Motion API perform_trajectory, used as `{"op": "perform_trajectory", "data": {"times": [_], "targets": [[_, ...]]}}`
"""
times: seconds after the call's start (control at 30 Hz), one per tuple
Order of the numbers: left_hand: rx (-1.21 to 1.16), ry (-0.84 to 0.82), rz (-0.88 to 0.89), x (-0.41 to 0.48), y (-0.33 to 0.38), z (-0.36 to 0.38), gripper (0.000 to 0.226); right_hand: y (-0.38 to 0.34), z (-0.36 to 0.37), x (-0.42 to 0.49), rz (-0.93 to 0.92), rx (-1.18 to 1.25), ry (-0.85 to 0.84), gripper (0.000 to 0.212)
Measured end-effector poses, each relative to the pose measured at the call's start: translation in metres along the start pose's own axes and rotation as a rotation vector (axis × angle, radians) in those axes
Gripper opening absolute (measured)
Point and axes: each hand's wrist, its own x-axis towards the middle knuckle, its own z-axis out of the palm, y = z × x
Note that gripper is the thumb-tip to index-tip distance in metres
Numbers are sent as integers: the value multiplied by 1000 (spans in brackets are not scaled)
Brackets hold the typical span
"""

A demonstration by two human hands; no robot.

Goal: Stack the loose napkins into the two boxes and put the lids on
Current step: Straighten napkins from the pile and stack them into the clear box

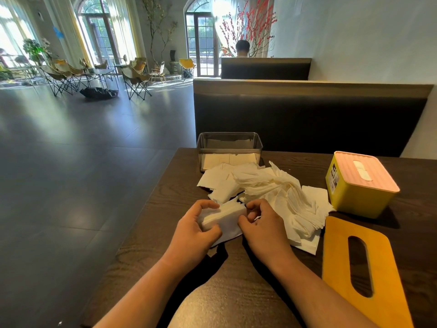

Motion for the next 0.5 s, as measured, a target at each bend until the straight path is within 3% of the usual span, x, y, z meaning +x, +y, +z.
{"op": "perform_trajectory", "data": {"times": [0.1, 0.3, 0.5], "targets": [[-10, -36, 3, -1, 2, 0, 46, 1, 1, 1, -22, -24, -28, 41], [-24, -95, 5, 0, -2, -2, 55, 2, 2, 4, 13, 122, -125, 63], [-57, -110, 2, 1, -3, -3, 53, 2, 3, 8, 12, 171, -177, 64]]}}
